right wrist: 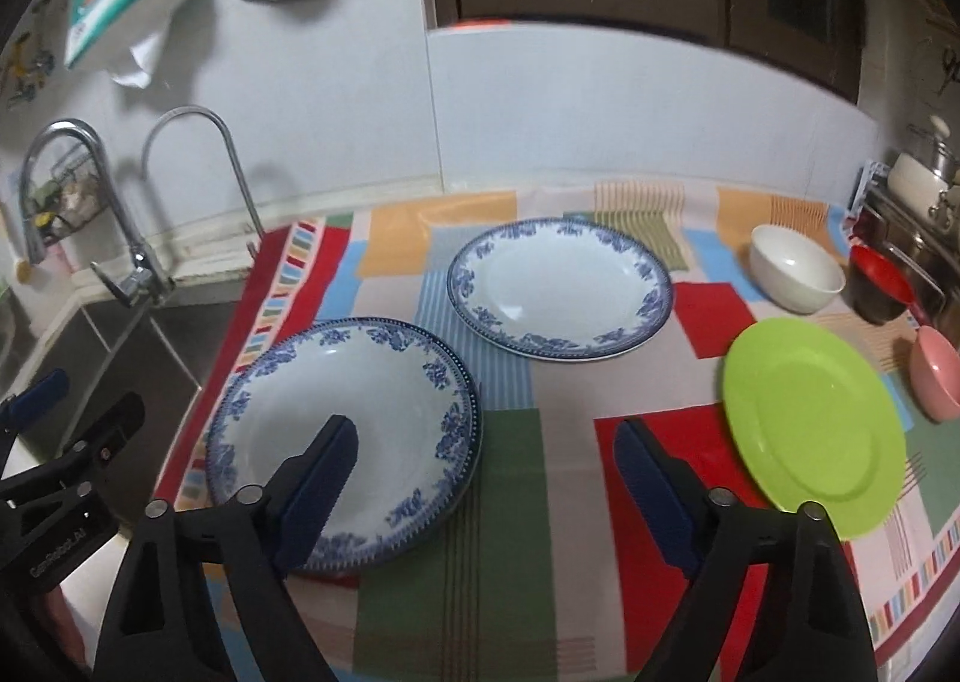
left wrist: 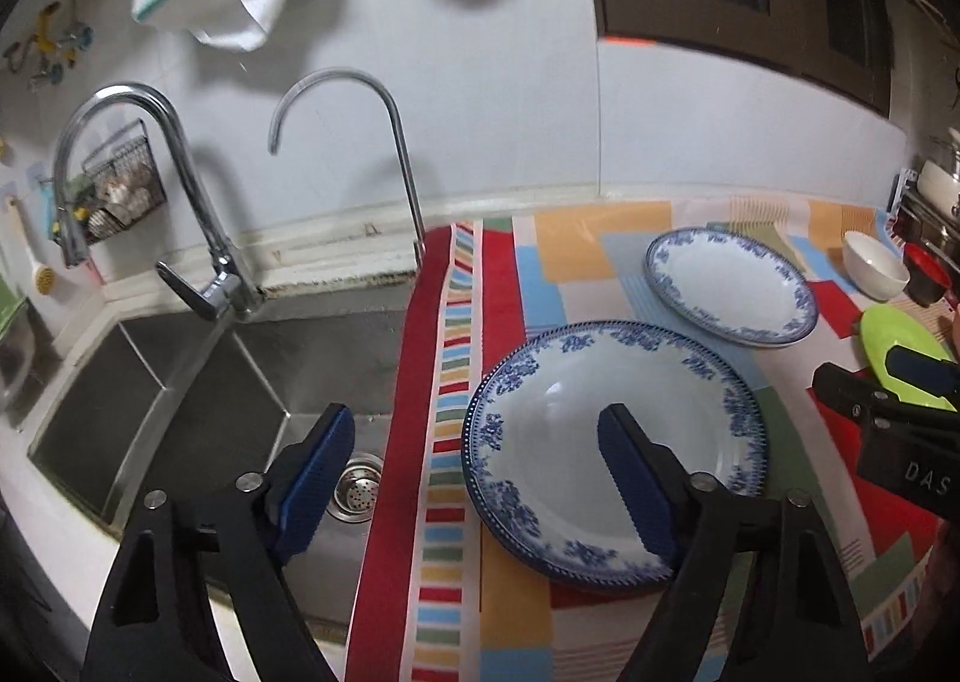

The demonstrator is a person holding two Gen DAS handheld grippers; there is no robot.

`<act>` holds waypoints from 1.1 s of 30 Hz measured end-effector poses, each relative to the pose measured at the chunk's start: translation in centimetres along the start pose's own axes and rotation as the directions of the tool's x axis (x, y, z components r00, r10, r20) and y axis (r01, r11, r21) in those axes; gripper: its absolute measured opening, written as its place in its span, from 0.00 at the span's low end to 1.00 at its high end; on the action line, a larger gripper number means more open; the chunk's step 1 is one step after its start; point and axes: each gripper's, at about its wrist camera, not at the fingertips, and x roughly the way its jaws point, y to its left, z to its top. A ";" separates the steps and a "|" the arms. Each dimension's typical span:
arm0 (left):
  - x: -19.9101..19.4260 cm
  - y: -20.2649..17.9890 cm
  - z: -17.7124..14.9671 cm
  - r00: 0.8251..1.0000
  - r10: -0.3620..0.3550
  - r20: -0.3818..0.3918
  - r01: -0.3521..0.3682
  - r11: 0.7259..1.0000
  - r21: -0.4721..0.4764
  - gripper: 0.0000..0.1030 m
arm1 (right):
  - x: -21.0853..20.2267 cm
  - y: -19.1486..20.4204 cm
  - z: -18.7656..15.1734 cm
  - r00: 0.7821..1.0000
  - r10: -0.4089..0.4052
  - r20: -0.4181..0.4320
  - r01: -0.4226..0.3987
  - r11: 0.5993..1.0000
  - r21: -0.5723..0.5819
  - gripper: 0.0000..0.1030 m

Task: Organize plates and bowls
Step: 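Move the left gripper to the nearest blue-and-white plate rim and close, then lift the blue-and-white plate off the cloth with the left gripper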

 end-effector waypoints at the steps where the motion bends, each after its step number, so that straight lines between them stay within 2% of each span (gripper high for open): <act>1: 0.7 0.1 0.1 1.000 -0.002 -0.012 0.002 1.000 0.002 0.77 | 0.7 0.2 0.3 1.000 -0.002 -0.013 0.002 1.000 -0.003 0.79; 6: 4.4 0.6 -0.1 0.996 -0.024 -0.091 0.025 1.000 0.006 0.73 | 4.1 1.2 1.2 0.997 -0.011 -0.076 0.008 0.999 -0.040 0.69; 10: 7.2 0.6 -0.4 0.986 -0.046 -0.161 0.045 0.999 -0.008 0.65 | 6.7 1.6 1.3 0.991 -0.008 -0.134 0.000 0.998 -0.062 0.63; 17: 10.6 0.4 -1.1 0.968 -0.066 -0.242 0.065 0.998 -0.012 0.57 | 10.5 1.7 1.1 0.976 0.006 -0.219 -0.022 0.997 -0.070 0.52; 21: 11.3 0.5 -1.2 0.963 -0.077 -0.257 0.075 0.997 -0.017 0.56 | 11.7 1.7 0.7 0.969 0.014 -0.248 -0.032 0.997 -0.069 0.50; 24: 11.8 0.5 -1.1 0.961 -0.084 -0.264 0.082 0.996 -0.017 0.51 | 12.0 1.8 0.6 0.968 0.014 -0.251 -0.034 0.997 -0.074 0.49; 26: 12.1 0.5 -1.1 0.958 -0.089 -0.272 0.087 0.996 -0.019 0.50 | 12.2 1.7 0.6 0.967 0.019 -0.256 -0.038 0.997 -0.072 0.44; 33: 12.8 0.4 -1.2 0.953 -0.104 -0.285 0.100 0.995 -0.027 0.40 | 13.0 1.8 0.5 0.959 0.031 -0.283 -0.052 0.997 -0.064 0.38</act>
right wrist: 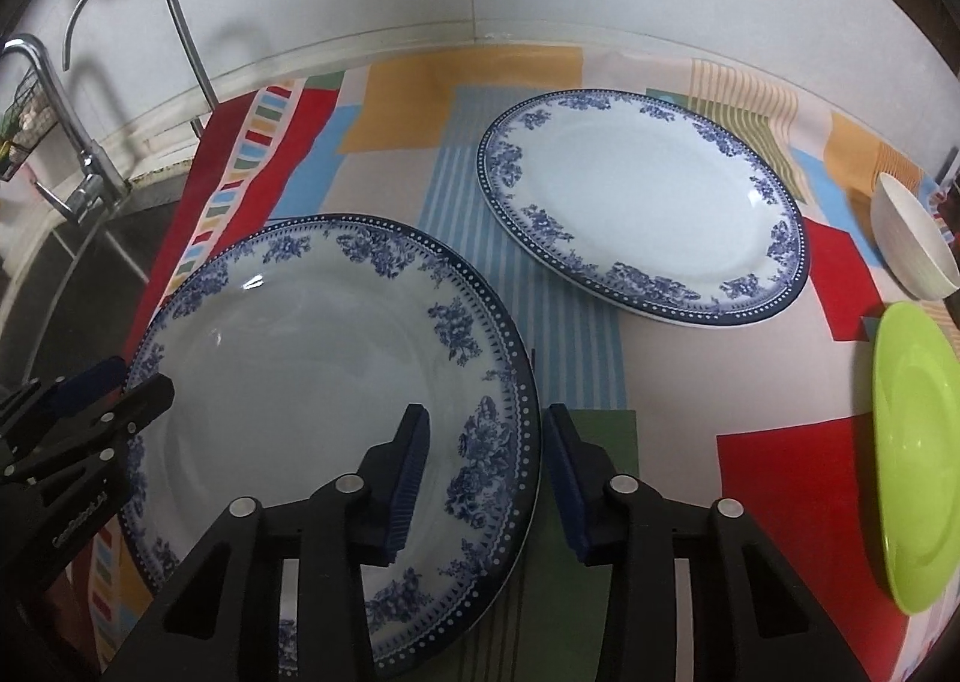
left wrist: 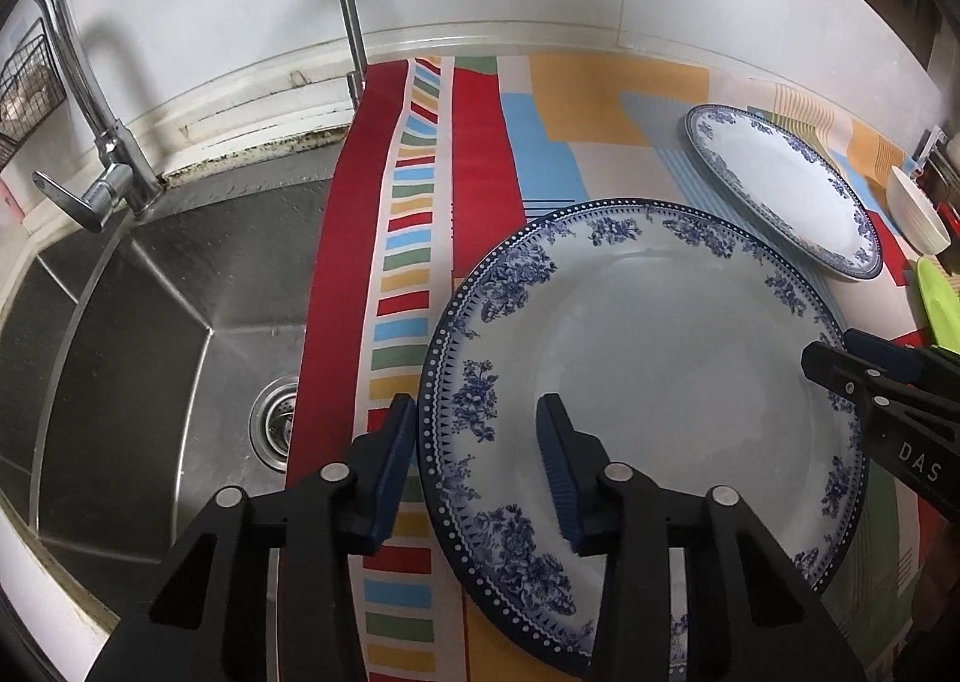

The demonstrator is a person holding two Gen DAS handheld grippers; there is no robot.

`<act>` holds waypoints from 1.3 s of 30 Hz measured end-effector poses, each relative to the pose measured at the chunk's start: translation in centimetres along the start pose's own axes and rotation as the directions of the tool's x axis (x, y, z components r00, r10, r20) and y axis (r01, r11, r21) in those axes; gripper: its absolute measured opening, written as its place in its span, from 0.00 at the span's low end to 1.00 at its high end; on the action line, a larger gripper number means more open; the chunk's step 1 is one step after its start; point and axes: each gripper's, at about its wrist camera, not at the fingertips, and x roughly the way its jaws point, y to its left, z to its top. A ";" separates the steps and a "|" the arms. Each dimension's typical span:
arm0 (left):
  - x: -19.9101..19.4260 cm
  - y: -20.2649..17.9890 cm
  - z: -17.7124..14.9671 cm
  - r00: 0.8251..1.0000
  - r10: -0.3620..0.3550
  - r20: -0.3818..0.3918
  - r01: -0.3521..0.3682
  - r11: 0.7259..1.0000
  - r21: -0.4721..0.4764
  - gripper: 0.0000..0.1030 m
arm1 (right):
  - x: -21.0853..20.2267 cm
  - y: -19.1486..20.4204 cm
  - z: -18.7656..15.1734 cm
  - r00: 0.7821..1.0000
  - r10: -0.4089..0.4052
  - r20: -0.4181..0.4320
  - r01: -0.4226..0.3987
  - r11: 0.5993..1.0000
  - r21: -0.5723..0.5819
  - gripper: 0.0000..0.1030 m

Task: Organize plates and bowls
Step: 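Lift the blue-and-white plate off the cloth with the left gripper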

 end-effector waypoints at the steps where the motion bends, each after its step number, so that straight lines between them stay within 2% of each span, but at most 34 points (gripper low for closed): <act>1: 0.0 0.0 0.0 1.000 0.001 0.000 -0.001 1.000 0.000 0.39 | 0.1 0.0 0.0 1.000 0.000 -0.001 0.000 1.000 0.001 0.38; 5: 0.1 0.0 -0.1 1.000 0.014 0.007 -0.014 1.000 0.004 0.37 | 0.2 -0.1 0.1 1.000 -0.008 -0.005 0.008 1.000 0.005 0.33; 18: -0.7 -0.1 -0.2 0.999 0.027 0.024 -0.028 1.000 0.006 0.31 | -0.1 -0.3 0.1 1.000 -0.018 -0.006 0.019 1.000 0.012 0.31; 29: -4.6 -1.8 -0.9 0.997 0.038 0.067 -0.040 0.999 0.037 0.31 | -3.4 -1.3 -0.4 1.000 -0.016 -0.001 0.016 0.997 0.070 0.31; 39: -7.6 -4.4 -4.0 0.998 0.011 0.066 -0.015 0.998 0.061 0.31 | -7.2 -3.4 -3.7 0.999 -0.035 -0.009 0.036 0.993 0.109 0.31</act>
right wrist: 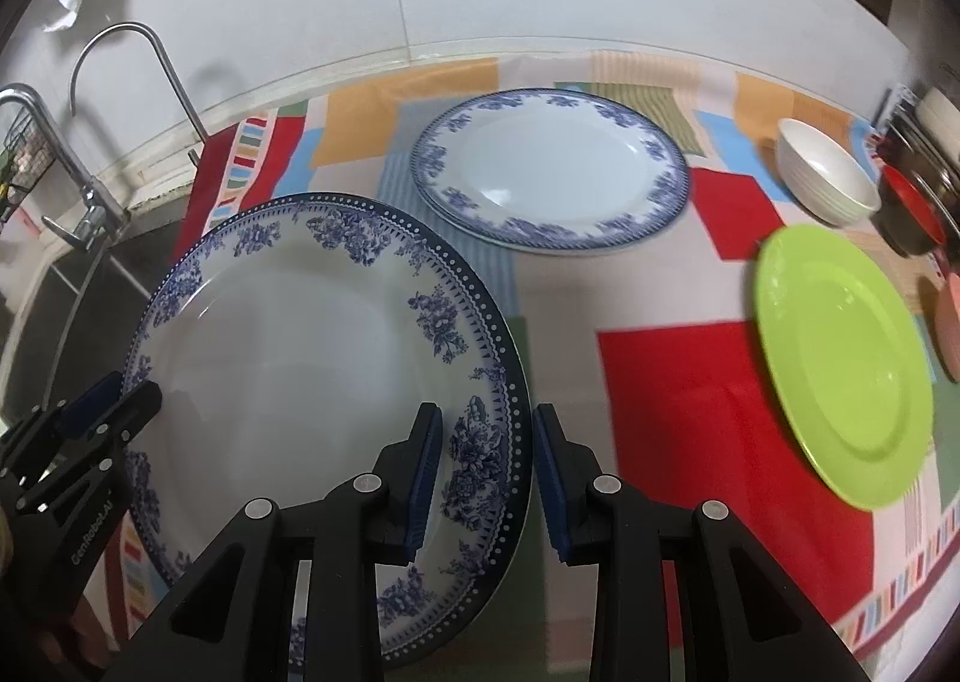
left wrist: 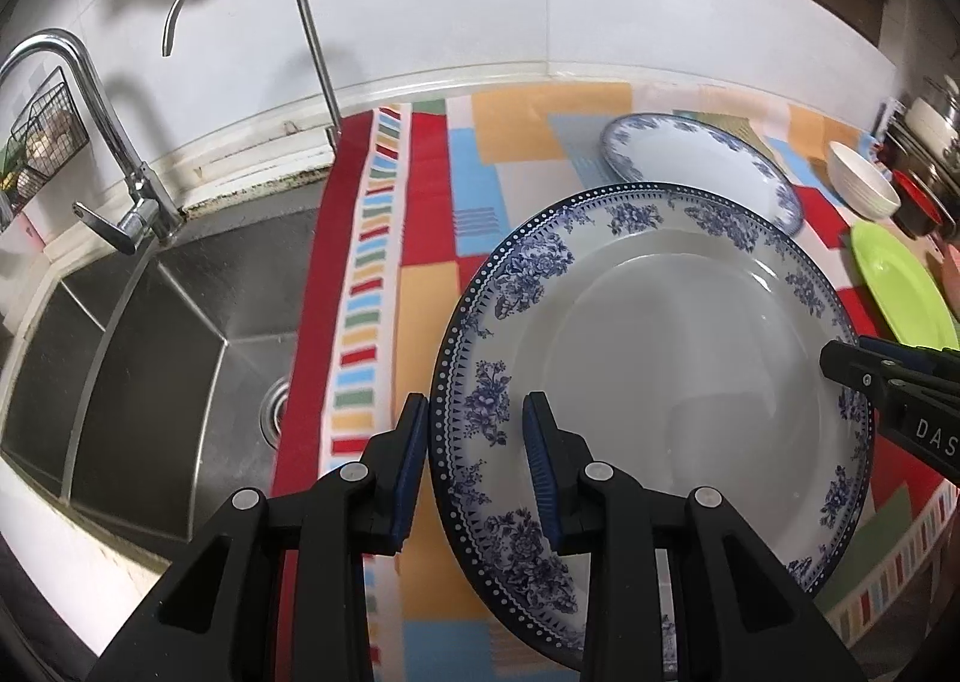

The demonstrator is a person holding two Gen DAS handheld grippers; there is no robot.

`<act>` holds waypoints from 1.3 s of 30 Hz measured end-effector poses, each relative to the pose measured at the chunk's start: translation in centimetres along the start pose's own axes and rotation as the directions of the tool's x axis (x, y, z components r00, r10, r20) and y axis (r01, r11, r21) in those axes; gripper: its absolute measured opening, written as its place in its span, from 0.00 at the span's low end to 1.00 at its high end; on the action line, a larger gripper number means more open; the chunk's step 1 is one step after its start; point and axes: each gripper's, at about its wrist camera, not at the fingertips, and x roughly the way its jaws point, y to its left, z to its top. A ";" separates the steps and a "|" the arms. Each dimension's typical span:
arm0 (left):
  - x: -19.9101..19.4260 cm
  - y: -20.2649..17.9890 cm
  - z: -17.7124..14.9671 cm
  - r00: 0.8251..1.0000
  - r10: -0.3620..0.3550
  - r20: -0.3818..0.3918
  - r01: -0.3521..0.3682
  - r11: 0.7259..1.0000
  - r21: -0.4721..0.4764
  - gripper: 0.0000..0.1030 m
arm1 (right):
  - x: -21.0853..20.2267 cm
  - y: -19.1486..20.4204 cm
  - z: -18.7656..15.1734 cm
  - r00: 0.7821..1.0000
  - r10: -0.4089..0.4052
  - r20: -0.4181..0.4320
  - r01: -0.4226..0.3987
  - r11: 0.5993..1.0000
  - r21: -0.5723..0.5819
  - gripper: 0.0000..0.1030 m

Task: Organize plates and bowls
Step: 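Lift the blue-and-white plate off the cloth with the left gripper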

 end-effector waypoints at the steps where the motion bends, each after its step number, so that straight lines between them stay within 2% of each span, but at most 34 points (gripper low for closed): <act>1: -0.2 -0.3 -0.3 1.000 -0.001 -0.002 0.001 1.000 0.002 0.31 | -0.2 -0.3 -0.4 1.000 -0.002 -0.004 0.002 1.000 0.003 0.31; 9: -1.1 -2.4 -2.7 0.999 -0.021 -0.036 0.021 1.000 0.005 0.31 | -1.4 -2.5 -3.3 0.999 -0.015 -0.036 0.016 1.000 0.016 0.31; 19: -0.7 -3.0 -4.6 0.996 -0.029 -0.088 0.030 1.000 0.001 0.31 | -1.2 -3.5 -5.7 0.997 -0.020 -0.081 0.022 1.000 0.021 0.31; 35: 0.4 -3.2 -5.3 0.990 -0.041 -0.132 0.041 0.999 -0.003 0.31 | 0.1 -3.6 -6.7 0.992 -0.028 -0.119 0.031 0.999 0.021 0.31; 39: 0.7 -3.3 -5.1 0.989 -0.049 -0.137 0.049 0.999 -0.002 0.35 | 0.2 -3.5 -6.7 0.992 -0.029 -0.119 0.032 0.999 0.021 0.32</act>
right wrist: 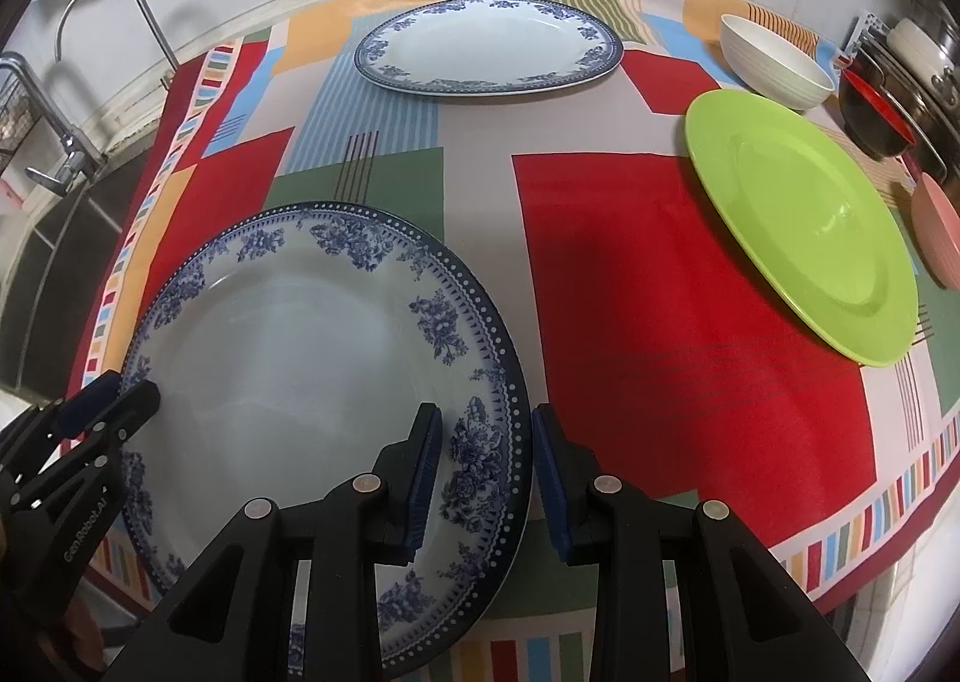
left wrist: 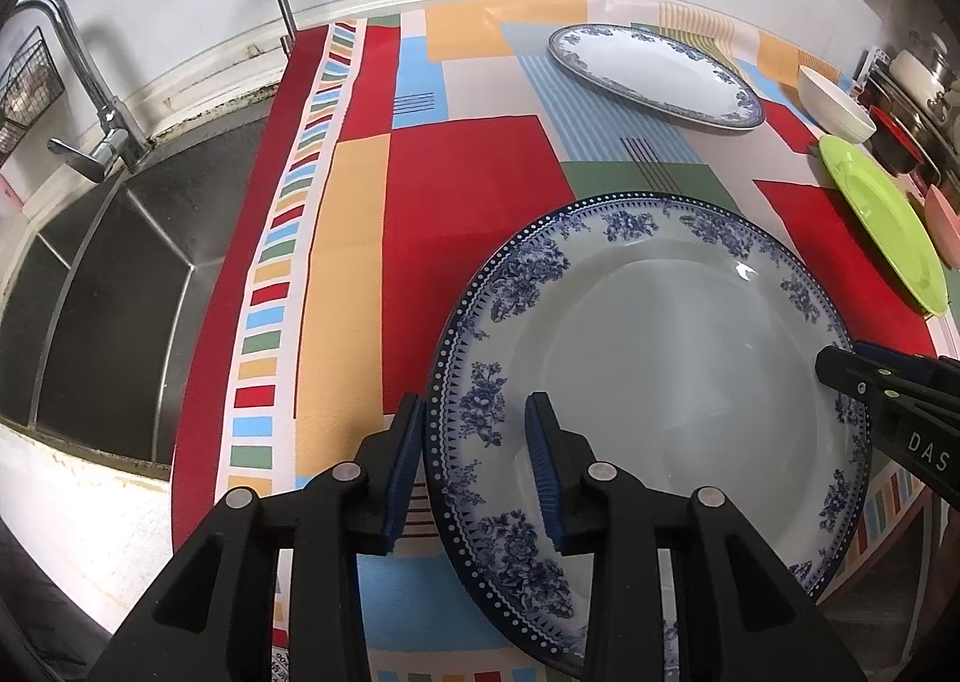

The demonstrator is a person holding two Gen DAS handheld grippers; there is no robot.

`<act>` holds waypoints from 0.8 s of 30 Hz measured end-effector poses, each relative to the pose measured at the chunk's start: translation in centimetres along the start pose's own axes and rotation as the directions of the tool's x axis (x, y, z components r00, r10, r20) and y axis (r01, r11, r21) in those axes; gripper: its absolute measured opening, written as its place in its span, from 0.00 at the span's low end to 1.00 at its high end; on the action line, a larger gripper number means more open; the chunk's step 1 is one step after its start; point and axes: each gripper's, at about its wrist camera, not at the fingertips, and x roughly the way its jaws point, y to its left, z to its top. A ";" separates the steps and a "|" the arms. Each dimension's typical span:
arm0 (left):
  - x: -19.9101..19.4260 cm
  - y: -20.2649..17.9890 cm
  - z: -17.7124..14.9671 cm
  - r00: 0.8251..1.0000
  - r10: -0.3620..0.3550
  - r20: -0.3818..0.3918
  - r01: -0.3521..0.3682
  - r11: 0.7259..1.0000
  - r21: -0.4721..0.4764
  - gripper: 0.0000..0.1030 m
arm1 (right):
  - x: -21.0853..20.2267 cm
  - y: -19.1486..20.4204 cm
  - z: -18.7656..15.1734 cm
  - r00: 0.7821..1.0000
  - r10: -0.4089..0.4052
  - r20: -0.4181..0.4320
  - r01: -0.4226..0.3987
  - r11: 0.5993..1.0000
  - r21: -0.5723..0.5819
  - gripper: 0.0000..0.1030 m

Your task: Organize plates and bowls

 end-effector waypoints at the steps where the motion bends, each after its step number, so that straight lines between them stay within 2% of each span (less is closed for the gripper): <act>1: 0.0 -0.1 0.0 1.000 -0.003 -0.001 0.003 1.000 0.000 0.36 | 0.1 0.0 0.0 1.000 0.000 0.000 0.000 1.000 -0.002 0.32; 5: -0.4 -0.1 0.3 1.000 0.011 0.019 -0.011 1.000 0.007 0.45 | 0.1 0.0 0.0 1.000 0.000 -0.006 0.000 1.000 0.002 0.33; 7: -1.2 -0.2 0.6 0.998 0.034 0.056 -0.035 0.999 0.020 0.51 | 0.0 0.0 0.1 1.000 -0.018 -0.017 0.018 1.000 0.001 0.42; 8: -1.6 -0.3 0.8 0.996 0.040 0.076 -0.042 0.999 0.028 0.54 | -0.1 -0.2 0.1 1.000 -0.026 -0.014 0.026 1.000 0.005 0.42; 9: -2.2 -0.4 1.0 0.994 0.044 0.097 -0.047 0.998 0.038 0.61 | -0.5 -0.3 0.1 0.999 -0.036 0.002 0.036 0.999 0.014 0.43; 15: -4.7 -0.7 2.6 0.982 0.021 0.190 -0.039 0.995 0.091 0.78 | -3.7 -0.5 0.4 0.989 -0.067 0.130 0.063 0.997 0.036 0.56; 18: -5.6 -1.4 3.4 0.976 -0.022 0.216 -0.009 0.990 0.138 0.79 | -5.2 -0.7 0.4 0.981 -0.070 0.183 0.061 0.997 0.056 0.61; 20: -6.0 -2.0 3.8 0.972 -0.044 0.230 0.005 0.986 0.166 0.80 | -6.0 -1.1 0.3 0.975 -0.070 0.213 0.054 0.995 0.081 0.68; 24: -6.7 -3.7 4.5 0.963 -0.072 0.261 0.017 0.978 0.206 0.82 | -7.1 -2.5 0.3 0.965 -0.091 0.245 0.056 0.988 0.147 0.70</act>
